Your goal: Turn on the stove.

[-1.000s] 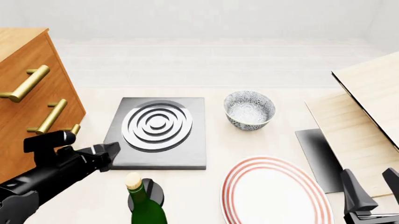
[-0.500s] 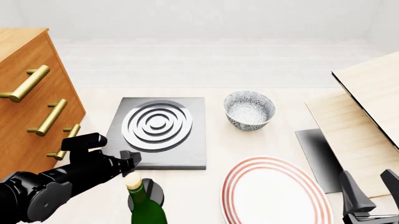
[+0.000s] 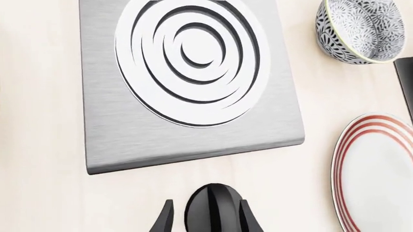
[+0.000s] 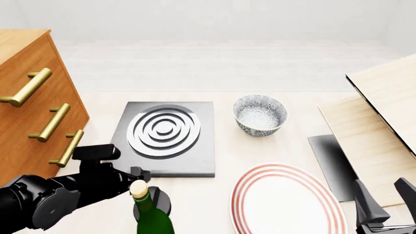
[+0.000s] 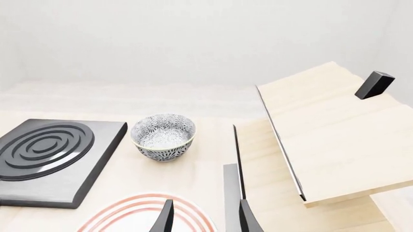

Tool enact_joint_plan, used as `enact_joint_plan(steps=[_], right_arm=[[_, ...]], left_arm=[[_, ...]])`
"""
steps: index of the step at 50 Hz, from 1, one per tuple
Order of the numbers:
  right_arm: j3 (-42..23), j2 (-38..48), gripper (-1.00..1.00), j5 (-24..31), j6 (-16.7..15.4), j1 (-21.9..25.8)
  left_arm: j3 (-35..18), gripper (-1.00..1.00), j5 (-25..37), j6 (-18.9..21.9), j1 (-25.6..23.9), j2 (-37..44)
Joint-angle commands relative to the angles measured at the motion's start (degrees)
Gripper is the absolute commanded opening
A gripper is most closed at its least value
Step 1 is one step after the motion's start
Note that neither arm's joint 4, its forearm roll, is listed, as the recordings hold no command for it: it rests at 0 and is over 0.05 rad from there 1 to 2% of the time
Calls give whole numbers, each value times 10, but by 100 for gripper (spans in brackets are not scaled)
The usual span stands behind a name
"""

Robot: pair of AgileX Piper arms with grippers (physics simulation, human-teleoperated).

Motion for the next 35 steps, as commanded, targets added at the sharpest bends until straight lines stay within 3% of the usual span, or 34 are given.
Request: enact_joint_plan(steps=[1, 10, 24, 35], right_arm=[[0, 0, 100, 4, 0, 2], [0, 0, 100, 6, 2, 4], [0, 0, 100, 9, 0, 8], [0, -1, 100, 11, -2, 11]], left_arm=[[-2, 100, -13, 12, 6, 36], [2, 100, -42, 3, -9, 68], [24, 100, -58, -46, -51, 54], [25, 100, -76, -40, -47, 71]])
